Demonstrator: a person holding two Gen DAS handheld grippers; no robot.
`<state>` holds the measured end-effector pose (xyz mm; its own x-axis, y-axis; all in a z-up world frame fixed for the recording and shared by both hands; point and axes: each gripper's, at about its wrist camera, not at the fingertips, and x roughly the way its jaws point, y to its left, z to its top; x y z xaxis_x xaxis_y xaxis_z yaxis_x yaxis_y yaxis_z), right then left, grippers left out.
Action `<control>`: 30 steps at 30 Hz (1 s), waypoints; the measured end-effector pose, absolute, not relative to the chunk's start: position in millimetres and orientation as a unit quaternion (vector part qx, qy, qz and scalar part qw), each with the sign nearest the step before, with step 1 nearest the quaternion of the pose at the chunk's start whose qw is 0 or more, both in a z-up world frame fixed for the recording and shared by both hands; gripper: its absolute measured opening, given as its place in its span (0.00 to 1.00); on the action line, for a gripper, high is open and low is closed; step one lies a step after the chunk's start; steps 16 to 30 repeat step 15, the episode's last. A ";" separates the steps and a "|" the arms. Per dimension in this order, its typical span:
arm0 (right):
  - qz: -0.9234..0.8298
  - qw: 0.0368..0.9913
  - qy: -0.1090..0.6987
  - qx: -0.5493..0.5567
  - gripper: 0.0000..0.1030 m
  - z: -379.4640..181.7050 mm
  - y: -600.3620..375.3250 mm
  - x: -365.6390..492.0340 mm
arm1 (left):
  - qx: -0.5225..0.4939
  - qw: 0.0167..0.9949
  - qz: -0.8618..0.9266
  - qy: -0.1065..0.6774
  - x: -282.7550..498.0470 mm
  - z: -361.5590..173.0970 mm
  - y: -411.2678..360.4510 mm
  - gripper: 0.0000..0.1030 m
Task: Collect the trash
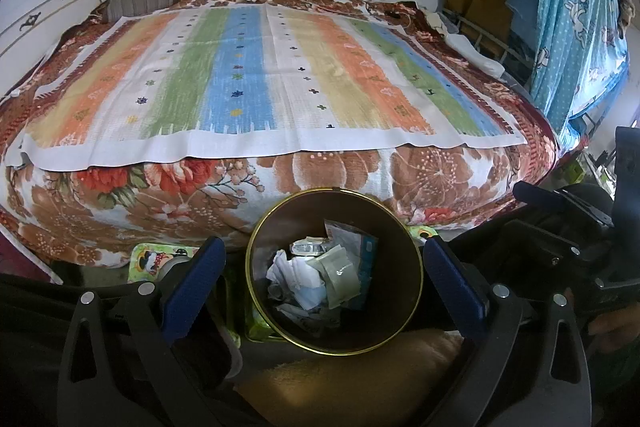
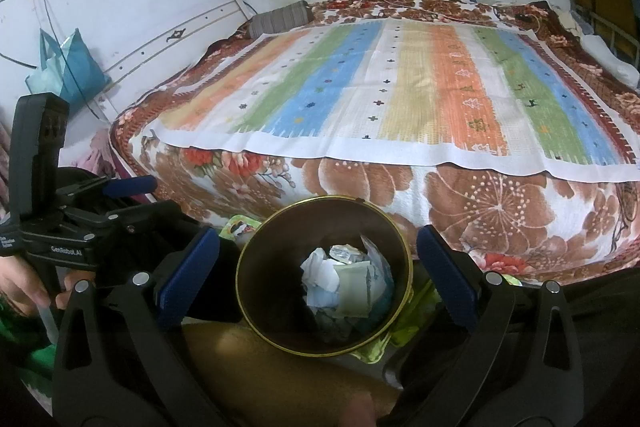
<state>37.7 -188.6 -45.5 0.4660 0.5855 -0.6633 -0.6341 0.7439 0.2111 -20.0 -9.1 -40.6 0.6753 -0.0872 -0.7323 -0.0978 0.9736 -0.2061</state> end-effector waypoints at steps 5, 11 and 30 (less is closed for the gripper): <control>0.357 0.855 0.374 -0.033 0.91 -45.1 -187.4 37.2 | -0.110 0.909 0.007 0.402 -20.1 -40.6 -10.0 0.94; 0.357 0.855 0.374 -0.033 0.91 -45.1 -188.0 37.4 | -0.111 0.905 0.005 0.410 -16.5 -41.7 -8.0 0.94; 0.356 0.855 0.375 -0.033 0.91 -44.8 -186.8 37.3 | -0.117 0.905 0.002 0.410 -16.6 -41.7 -6.8 0.94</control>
